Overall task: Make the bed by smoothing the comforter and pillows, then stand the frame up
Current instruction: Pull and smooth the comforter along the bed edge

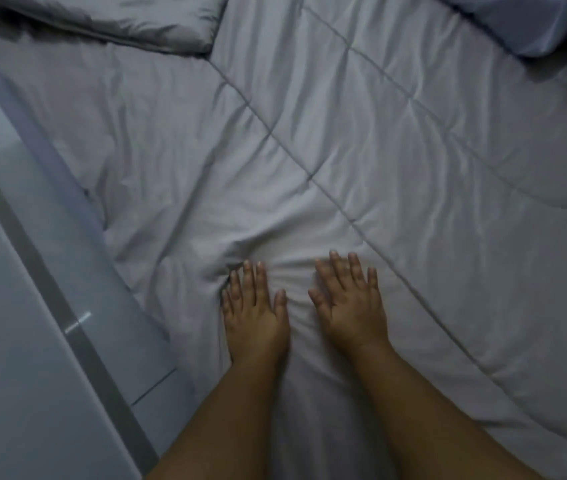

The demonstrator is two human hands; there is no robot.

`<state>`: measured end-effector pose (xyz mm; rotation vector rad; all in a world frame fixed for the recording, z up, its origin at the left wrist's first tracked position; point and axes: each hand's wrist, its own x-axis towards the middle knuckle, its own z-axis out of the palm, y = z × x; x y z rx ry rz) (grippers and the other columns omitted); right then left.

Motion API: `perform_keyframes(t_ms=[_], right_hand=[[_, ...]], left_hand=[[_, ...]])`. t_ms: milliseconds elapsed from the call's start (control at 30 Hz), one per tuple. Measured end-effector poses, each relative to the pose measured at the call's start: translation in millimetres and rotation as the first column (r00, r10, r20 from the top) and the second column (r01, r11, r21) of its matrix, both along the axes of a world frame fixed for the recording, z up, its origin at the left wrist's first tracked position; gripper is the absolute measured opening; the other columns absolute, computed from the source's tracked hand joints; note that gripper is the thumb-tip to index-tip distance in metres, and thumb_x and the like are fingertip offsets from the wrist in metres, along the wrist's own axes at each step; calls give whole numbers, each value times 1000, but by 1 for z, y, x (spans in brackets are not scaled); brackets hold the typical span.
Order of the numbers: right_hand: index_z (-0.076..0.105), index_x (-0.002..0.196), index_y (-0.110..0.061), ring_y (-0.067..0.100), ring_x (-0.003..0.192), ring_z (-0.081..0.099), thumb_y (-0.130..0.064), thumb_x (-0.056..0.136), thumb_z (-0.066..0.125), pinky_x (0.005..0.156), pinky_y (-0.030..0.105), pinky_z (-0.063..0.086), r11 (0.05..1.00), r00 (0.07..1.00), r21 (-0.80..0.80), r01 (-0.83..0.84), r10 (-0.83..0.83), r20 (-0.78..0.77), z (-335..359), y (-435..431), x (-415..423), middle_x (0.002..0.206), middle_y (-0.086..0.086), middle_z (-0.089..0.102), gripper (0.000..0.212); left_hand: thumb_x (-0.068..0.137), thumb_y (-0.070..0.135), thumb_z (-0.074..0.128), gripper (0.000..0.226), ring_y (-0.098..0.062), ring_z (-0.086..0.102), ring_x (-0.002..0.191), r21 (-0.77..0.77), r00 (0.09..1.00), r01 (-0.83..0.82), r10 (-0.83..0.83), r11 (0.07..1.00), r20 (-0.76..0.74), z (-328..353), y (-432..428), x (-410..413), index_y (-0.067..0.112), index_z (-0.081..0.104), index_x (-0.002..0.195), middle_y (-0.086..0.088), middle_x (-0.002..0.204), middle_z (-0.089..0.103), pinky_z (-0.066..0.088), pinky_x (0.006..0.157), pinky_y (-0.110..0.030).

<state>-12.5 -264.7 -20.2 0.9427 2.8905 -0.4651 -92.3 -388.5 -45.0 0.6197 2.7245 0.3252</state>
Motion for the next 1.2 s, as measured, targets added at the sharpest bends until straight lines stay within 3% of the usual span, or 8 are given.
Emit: perform_keyframes(t_ms=[167, 267, 367, 467, 700, 933, 1100, 1200], right_hand=[[42, 138, -27, 32, 136, 35, -53, 89, 27, 110, 40, 5, 998, 998, 7, -70, 70, 3, -5, -11, -99, 147, 4, 42, 57], [30, 144, -31, 25, 144, 17, -60, 87, 14, 112, 39, -6, 992, 992, -5, -127, 127, 3, -6, -10, -146, 154, -1, 26, 65], [35, 142, -28, 26, 141, 24, -62, 90, 7, 111, 42, -2, 987, 987, 37, -154, 156, -30, 0, -10, -179, 151, 2, 34, 68], [38, 141, -28, 25, 141, 24, -54, 91, 23, 111, 42, -1, 978, 979, 51, -202, 204, -25, 10, -8, -199, 150, 2, 36, 58], [31, 143, -32, 18, 140, 7, -61, 91, 1, 112, 41, -3, 949, 952, 99, -298, 303, -43, 12, -6, -227, 152, -1, 32, 68], [45, 136, -29, 30, 135, 37, -58, 93, 13, 109, 45, 10, 963, 969, 124, -238, 244, -37, 2, -11, -299, 143, 3, 48, 61], [5, 144, -37, 10, 138, -14, -71, 77, -13, 111, 39, -15, 963, 966, 82, -258, 258, 16, -2, -14, -383, 158, -7, 9, 76], [2, 144, -38, 9, 137, -18, -66, 79, -6, 112, 39, -17, 964, 967, 84, -254, 253, 22, -2, -18, -418, 159, -8, 6, 72]], left_hand=[[85, 54, 0, 72, -18, 4, 148, -19, 990, -133, 132, 991, -52, -6, -21, -88, 24, 0, 150, 2, 161, 2, -18, 112, -32], [84, 55, -1, 77, -21, 5, 148, -28, 977, -211, 210, 977, -37, -2, -21, -126, 19, 3, 151, -2, 161, 5, -16, 112, -33], [81, 54, -6, 73, -16, -11, 146, 15, 991, -129, 130, 991, -34, 7, -9, -145, 22, -10, 147, 3, 159, -13, -27, 107, -31], [77, 51, -16, 66, -9, -25, 140, 41, 997, -76, 76, 996, -1, 15, 3, -156, 29, -24, 139, 8, 151, -30, -31, 104, -31], [98, 46, 14, 60, -22, -9, 148, -15, 944, -324, 324, 946, 55, 18, -9, -214, 23, -2, 151, 2, 161, -9, -8, 118, -43], [98, 46, 14, 59, -22, -6, 148, -15, 957, -290, 289, 957, -14, 3, -13, -303, 24, 1, 151, 1, 161, -4, -7, 118, -44], [98, 46, 20, 59, -22, -4, 148, -3, 951, -306, 305, 952, -54, -5, -20, -384, 28, 1, 151, 1, 161, -4, -7, 119, -38], [99, 46, 19, 57, -21, -7, 148, -2, 955, -293, 293, 956, -38, -3, -19, -413, 30, 2, 151, 2, 161, -6, -7, 119, -38]])
